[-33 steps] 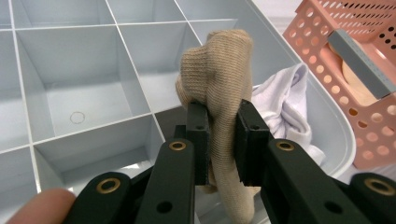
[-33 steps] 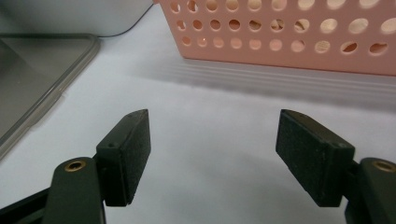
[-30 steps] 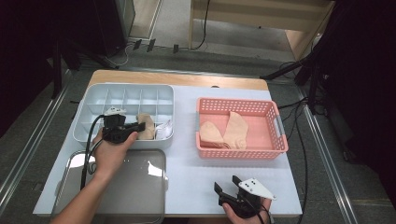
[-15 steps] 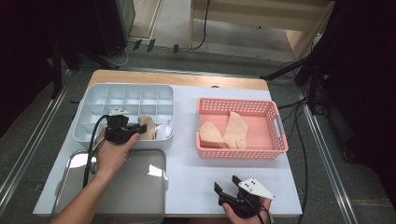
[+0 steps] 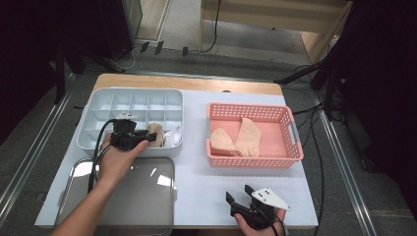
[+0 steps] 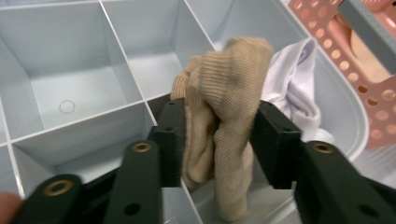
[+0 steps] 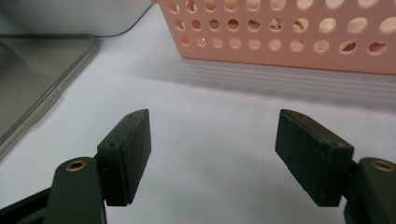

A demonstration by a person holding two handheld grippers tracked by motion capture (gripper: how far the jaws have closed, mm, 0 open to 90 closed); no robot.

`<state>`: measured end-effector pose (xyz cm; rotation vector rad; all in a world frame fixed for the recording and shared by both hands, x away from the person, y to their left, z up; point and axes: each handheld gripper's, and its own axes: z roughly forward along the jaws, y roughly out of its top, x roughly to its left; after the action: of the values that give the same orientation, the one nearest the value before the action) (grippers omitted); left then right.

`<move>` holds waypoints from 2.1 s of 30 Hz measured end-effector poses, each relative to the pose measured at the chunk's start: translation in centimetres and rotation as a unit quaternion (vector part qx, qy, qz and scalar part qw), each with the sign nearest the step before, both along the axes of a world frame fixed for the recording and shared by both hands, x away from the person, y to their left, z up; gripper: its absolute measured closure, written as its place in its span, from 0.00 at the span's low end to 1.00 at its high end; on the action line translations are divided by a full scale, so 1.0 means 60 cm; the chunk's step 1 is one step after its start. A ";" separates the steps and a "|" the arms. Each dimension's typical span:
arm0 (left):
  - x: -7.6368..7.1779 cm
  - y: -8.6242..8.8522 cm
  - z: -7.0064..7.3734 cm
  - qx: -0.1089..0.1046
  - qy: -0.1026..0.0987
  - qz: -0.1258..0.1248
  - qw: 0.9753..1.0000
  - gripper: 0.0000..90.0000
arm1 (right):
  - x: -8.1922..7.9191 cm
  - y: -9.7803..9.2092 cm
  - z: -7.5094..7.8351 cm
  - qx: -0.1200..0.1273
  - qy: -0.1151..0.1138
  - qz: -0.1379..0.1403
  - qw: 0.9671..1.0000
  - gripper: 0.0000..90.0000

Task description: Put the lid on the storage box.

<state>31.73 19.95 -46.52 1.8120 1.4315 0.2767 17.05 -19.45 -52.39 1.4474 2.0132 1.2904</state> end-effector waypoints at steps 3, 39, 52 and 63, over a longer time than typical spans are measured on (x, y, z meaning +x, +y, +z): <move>0.001 0.003 0.009 -0.008 -0.011 0.010 1.000 0.51 | 0.000 0.000 0.000 0.000 -0.001 0.001 1.000 0.30; 0.058 -0.019 -0.011 0.059 0.112 -0.037 0.991 0.90 | 0.001 0.000 -0.002 0.000 -0.001 0.002 1.000 0.31; 0.024 -0.007 0.007 0.020 0.040 -0.023 0.999 0.59 | 0.002 -0.001 -0.002 0.003 0.002 0.000 1.000 0.31; -0.013 -0.012 0.026 0.016 -0.044 -0.005 0.999 0.00 | 0.002 -0.001 -0.001 0.003 0.002 -0.002 1.000 0.30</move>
<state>30.93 19.23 -44.96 1.8095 1.3628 0.3717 17.14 -19.50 -52.46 1.4567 2.0092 1.2949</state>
